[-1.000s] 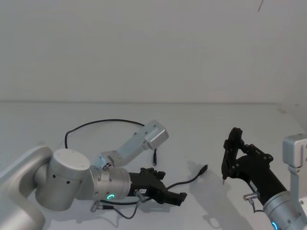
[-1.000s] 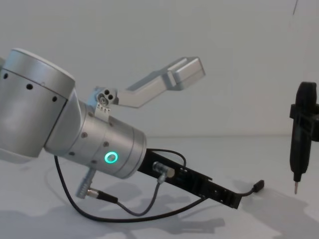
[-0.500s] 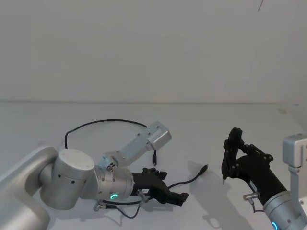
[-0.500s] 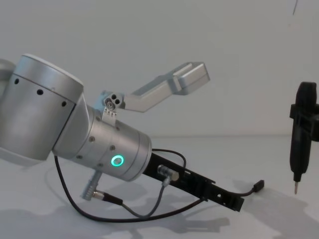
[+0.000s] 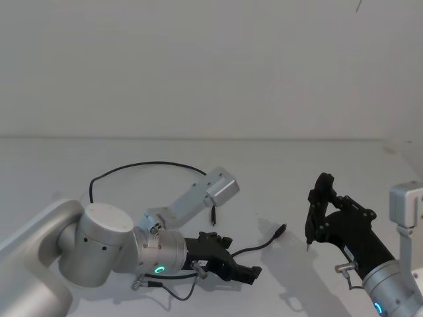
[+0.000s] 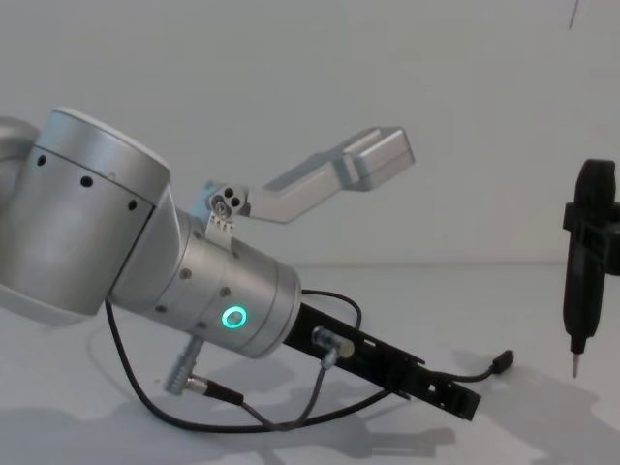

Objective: Pick up the data cable with the one hand.

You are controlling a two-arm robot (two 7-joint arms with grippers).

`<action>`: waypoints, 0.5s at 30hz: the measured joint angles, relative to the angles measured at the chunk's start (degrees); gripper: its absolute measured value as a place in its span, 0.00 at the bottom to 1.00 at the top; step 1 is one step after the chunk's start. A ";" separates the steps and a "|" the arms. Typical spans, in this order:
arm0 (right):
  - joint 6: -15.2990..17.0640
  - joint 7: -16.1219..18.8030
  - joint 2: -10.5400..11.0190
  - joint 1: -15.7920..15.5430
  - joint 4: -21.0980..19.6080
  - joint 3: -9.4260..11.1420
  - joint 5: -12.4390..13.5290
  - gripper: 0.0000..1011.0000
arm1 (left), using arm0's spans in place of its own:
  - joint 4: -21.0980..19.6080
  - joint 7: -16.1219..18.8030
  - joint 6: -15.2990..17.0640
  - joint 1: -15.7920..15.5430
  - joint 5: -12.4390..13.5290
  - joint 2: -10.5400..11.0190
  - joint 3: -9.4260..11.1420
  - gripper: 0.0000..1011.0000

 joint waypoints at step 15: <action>0.00 0.00 0.00 0.00 0.00 0.00 0.00 0.28 | 0.20 0.07 0.79 -0.14 -0.33 -0.28 0.35 0.74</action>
